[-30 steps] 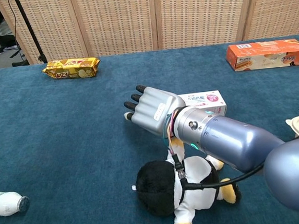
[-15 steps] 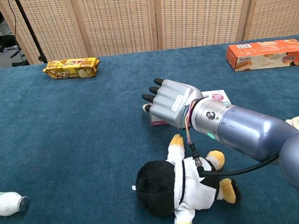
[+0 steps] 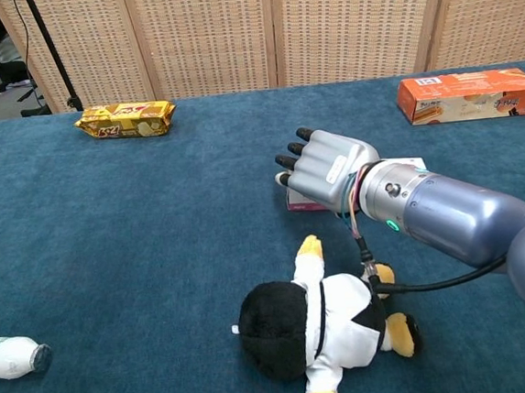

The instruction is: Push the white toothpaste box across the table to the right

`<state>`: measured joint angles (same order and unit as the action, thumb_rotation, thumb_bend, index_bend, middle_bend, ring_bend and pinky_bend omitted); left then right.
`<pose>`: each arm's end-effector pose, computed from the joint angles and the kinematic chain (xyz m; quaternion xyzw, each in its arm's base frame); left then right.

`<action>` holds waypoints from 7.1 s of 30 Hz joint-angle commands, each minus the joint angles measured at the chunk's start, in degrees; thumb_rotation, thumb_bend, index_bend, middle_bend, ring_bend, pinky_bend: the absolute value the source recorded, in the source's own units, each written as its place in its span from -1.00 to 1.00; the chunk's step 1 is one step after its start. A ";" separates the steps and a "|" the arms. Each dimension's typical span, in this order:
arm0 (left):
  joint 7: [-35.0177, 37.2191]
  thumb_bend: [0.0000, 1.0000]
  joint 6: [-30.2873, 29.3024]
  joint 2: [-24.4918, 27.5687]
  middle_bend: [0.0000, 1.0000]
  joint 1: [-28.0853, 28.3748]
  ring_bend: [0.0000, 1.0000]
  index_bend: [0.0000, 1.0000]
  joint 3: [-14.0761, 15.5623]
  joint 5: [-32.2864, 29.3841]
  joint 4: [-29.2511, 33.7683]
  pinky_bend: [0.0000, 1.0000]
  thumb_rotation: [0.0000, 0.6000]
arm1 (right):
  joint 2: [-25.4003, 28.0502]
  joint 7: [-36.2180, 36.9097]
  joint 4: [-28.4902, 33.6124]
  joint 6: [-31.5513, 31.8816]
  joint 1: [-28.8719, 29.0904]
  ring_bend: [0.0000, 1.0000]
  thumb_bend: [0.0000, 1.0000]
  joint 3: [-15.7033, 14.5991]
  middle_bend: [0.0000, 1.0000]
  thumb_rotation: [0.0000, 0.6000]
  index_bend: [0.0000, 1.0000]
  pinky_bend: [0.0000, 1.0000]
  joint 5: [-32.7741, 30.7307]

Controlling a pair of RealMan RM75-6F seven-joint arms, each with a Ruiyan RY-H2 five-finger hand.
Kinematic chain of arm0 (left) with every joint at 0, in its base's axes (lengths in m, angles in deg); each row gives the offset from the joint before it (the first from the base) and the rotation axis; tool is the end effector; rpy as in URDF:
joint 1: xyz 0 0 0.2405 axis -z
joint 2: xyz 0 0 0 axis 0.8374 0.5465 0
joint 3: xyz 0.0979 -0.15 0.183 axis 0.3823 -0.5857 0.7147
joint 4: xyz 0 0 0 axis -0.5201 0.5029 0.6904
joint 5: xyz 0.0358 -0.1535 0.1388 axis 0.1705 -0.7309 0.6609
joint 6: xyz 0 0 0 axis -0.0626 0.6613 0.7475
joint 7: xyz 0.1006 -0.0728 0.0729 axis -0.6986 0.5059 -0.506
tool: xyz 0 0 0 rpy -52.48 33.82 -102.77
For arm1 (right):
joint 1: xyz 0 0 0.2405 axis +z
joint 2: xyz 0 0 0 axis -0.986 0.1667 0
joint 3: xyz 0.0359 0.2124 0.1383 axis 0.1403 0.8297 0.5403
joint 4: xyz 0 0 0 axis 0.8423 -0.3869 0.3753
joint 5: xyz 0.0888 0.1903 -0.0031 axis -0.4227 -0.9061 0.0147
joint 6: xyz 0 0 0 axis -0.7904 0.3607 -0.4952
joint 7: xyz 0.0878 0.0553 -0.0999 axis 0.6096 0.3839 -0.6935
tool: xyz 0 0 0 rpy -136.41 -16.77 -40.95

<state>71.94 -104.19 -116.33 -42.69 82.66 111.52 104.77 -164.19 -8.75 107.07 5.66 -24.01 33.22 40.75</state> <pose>-0.3006 0.2052 0.0737 -0.6598 -0.4770 -0.3446 0.4673 -0.0904 -0.3509 -0.1052 0.8474 0.0018 0.1273 0.5155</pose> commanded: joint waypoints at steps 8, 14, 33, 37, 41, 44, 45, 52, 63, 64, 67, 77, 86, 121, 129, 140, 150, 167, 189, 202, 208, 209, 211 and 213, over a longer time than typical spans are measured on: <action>0.18 -1.00 -0.42 0.02 -1.00 -0.15 -1.00 -1.00 0.00 0.43 0.09 -1.00 1.00 | 1.50 1.45 -1.00 0.46 -0.64 -1.00 0.70 -1.12 -1.00 1.00 -0.82 -0.99 -0.47; 0.16 -1.00 -0.52 0.05 -1.00 -0.25 -1.00 -1.00 0.02 0.49 0.16 -1.00 1.00 | 2.97 1.87 -1.13 0.72 -1.16 -1.00 0.71 -1.81 -1.00 1.00 -0.82 -0.99 -0.84; -0.12 -1.00 -0.55 -0.12 -1.00 -0.32 -1.00 -1.00 0.06 0.71 0.16 -1.00 1.00 | 4.57 4.48 -4.72 -0.23 -2.58 -1.00 0.70 -2.84 -1.00 1.00 -0.82 -0.99 -2.16; -0.09 -1.00 -0.63 -0.16 -1.00 -0.34 -1.00 -1.00 0.01 0.74 0.08 -1.00 1.00 | 4.65 4.79 -5.46 -0.39 -2.58 -1.00 0.70 -2.68 -1.00 1.00 -0.82 -0.99 -2.26; 0.01 -1.00 -0.70 -0.14 -1.00 -0.38 -1.00 -1.00 -0.05 0.68 0.05 -1.00 1.00 | 5.01 4.68 -6.12 -0.51 -2.63 -1.00 0.71 -2.51 -1.00 1.00 -0.82 -0.99 -2.77; -0.04 -1.00 -0.72 -0.15 -1.00 -0.40 -1.00 -1.00 -0.02 0.76 0.06 -1.00 1.00 | 5.54 4.41 -6.45 -0.45 -2.79 -1.00 0.70 -2.51 -1.00 1.00 -0.82 -0.99 -3.19; -0.08 -1.00 -0.72 -0.16 -1.00 -0.40 -1.00 -1.00 -0.01 0.76 0.06 -1.00 1.00 | 5.72 4.37 -6.47 -0.45 -2.84 -1.00 0.70 -2.52 -1.00 1.00 -0.82 -0.99 -3.29; -0.19 -1.00 -0.71 -0.14 -1.00 -0.41 -1.00 -1.00 -0.07 0.68 0.14 -1.00 1.00 | 7.07 3.84 -6.44 -0.13 -3.40 -1.00 0.70 -2.39 -1.00 1.00 -0.82 -0.99 -4.69; -0.20 -1.00 -0.69 -0.17 -1.00 -0.41 -1.00 -1.00 -0.03 0.81 0.20 -1.00 1.00 | 8.45 3.99 -6.07 0.41 -4.10 -1.00 0.70 -2.44 -1.00 1.00 -0.82 -0.99 -5.40; -0.25 -1.00 -0.67 -0.20 -1.00 -0.40 -1.00 -1.00 -0.01 0.83 0.20 -1.00 1.00 | 8.46 3.76 -5.89 0.66 -4.05 -1.00 0.70 -2.36 -1.00 1.00 -0.82 -0.99 -5.49; -0.33 -1.00 -0.67 -0.22 -1.00 -0.39 -1.00 -1.00 0.00 0.87 0.20 -1.00 1.00 | 8.32 2.82 -4.67 1.52 -3.83 -1.00 0.70 -1.92 -1.00 1.00 -0.82 -0.99 -6.09; 0.67 -1.00 -1.08 0.18 -1.00 -0.49 -1.00 -1.00 -0.08 1.20 0.21 -1.00 1.00 | 6.87 2.04 -1.04 4.33 -3.02 -1.00 0.55 -1.42 -1.00 1.00 -0.82 -0.99 -4.70; 0.90 -1.00 -1.10 0.22 -1.00 -0.49 -1.00 -1.00 -0.12 1.21 0.12 -1.00 1.00 | 5.84 1.99 -3.15 3.24 -3.19 -1.00 0.55 -2.16 -1.00 1.00 -0.82 -0.99 -5.20; 0.63 -1.00 -1.39 0.29 -1.00 -0.67 -1.00 -1.00 -0.23 1.10 0.43 -1.00 1.00 | 6.82 6.37 -13.89 -1.36 -6.39 -1.00 0.55 -2.60 -1.00 1.00 -0.82 -0.99 -5.26; 0.54 -1.00 -1.42 0.27 -1.00 -0.69 -1.00 -1.00 -0.25 1.09 0.43 -1.00 1.00 | 6.82 6.81 -16.67 -2.33 -6.83 -1.00 0.55 -1.89 -1.00 1.00 -0.82 -0.99 -5.74; 0.58 -1.00 -1.66 0.30 -1.00 -0.76 -1.00 -1.00 -0.26 1.28 0.51 -1.00 1.00 | 8.61 8.19 -14.07 -1.14 -7.80 -1.00 0.55 -1.12 -1.00 1.00 -0.82 -0.99 -4.41; 0.86 -1.00 -2.07 0.24 -1.00 -0.82 -1.00 -1.00 -0.24 1.75 0.35 -1.00 1.00 | 14.27 7.32 -0.78 4.89 -7.71 -1.00 0.55 -0.19 -1.00 1.00 -0.82 -0.99 -0.75; -2.62 -1.00 -4.07 -1.11 -1.00 -1.55 -1.00 -1.00 -0.47 2.03 -1.13 -1.00 1.00 | 26.19 21.57 28.51 22.07 -18.61 -1.00 0.54 -6.76 -1.00 1.00 -0.82 -0.99 19.04; -10.46 -1.00 -10.38 -1.52 -1.00 -4.82 -1.00 -1.00 1.06 5.58 1.72 -1.00 1.00 | 28.54 57.56 17.05 37.79 -40.99 -1.00 -0.33 -15.57 -1.00 1.00 -0.82 -0.99 36.83; -11.77 -1.00 -13.30 -1.58 -1.00 -6.28 -1.00 -1.00 0.76 6.85 0.42 -1.00 1.00 | 28.18 67.95 10.71 37.33 -46.63 -1.00 -0.33 -15.09 -1.00 1.00 -0.82 -0.99 39.66; -12.01 -1.00 -13.41 -1.55 -1.00 -6.38 -1.00 -1.00 0.63 7.04 0.63 -1.00 1.00 | 27.71 67.81 10.26 36.44 -47.08 -1.00 -0.33 -14.17 -1.00 1.00 -0.82 -0.99 40.95; -11.95 -1.00 -13.34 -1.51 -1.00 -6.38 -1.00 -1.00 0.70 7.14 0.68 -1.00 1.00 | 27.66 67.69 10.25 36.25 -47.18 -1.00 -0.33 -14.01 -1.00 1.00 -0.82 -0.99 41.10; -11.94 -1.00 -13.31 -1.47 -1.00 -6.39 -1.00 -1.00 0.76 7.31 0.71 -1.00 1.00 | 27.58 67.52 10.26 36.03 -47.36 -1.00 -0.33 -13.72 -1.00 1.00 -0.82 -0.99 41.32; -11.92 -1.00 -13.30 -1.46 -1.00 -6.42 -1.00 -1.00 0.79 7.41 0.68 -1.00 1.00 | 27.55 67.31 10.36 35.91 -47.59 -1.00 -0.33 -13.48 -1.00 1.00 -0.82 -0.99 41.57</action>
<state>60.02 -117.49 -117.79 -49.10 83.45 118.92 105.45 -136.62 58.61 117.40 41.61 -71.55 19.69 82.26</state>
